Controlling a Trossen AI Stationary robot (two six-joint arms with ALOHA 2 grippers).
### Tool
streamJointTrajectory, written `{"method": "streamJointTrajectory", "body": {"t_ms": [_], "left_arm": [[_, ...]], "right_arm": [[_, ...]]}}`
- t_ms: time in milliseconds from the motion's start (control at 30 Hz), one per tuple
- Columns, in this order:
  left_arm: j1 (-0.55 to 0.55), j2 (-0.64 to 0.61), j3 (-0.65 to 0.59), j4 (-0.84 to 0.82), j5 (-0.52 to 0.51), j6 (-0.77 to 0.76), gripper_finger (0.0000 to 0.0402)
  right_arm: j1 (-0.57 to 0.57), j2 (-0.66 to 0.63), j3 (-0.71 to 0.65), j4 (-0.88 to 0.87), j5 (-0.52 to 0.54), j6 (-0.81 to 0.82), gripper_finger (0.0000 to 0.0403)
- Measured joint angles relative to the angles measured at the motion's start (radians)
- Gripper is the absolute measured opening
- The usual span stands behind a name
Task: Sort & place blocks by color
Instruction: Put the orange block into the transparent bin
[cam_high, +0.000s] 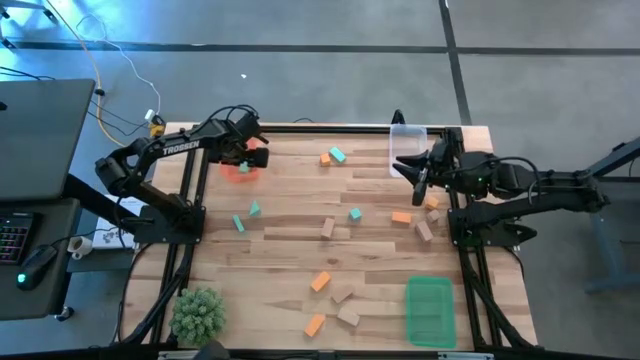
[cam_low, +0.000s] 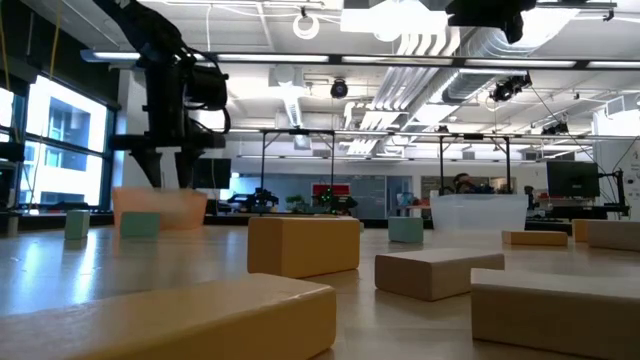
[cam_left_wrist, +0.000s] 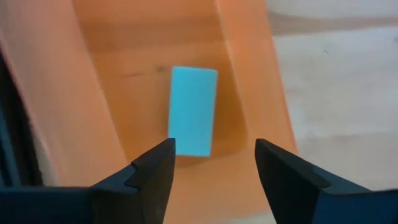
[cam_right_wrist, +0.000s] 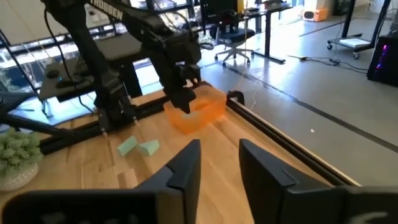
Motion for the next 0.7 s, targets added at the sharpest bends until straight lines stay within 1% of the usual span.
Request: {"method": "streamJointTrajectory", "body": {"t_ms": [100, 167, 367, 500, 700], "left_arm": [[0.008, 0.000, 0.008, -0.007, 0.055, 0.025, 0.0215], [0.009, 0.000, 0.024, -0.012, 0.073, 0.043, 0.0215], [0.000, 0.000, 0.099, -0.051, 0.079, 0.095, 0.0215], [-0.014, -0.005, 0.156, -0.074, 0.090, 0.138, 0.0215], [-0.056, -0.009, 0.225, -0.091, 0.220, 0.207, 0.0215]], "right_arm": [[0.000, 0.000, 0.000, -0.073, -0.001, 0.000, 0.0121], [0.000, 0.000, 0.000, -0.146, -0.014, 0.010, 0.0127], [0.000, 0.010, 0.000, -0.381, -0.062, 0.136, 0.0131], [0.000, 0.031, 0.000, -0.489, -0.094, 0.151, 0.0131], [0.000, 0.114, 0.000, -0.606, -0.146, 0.158, 0.0131]]}}
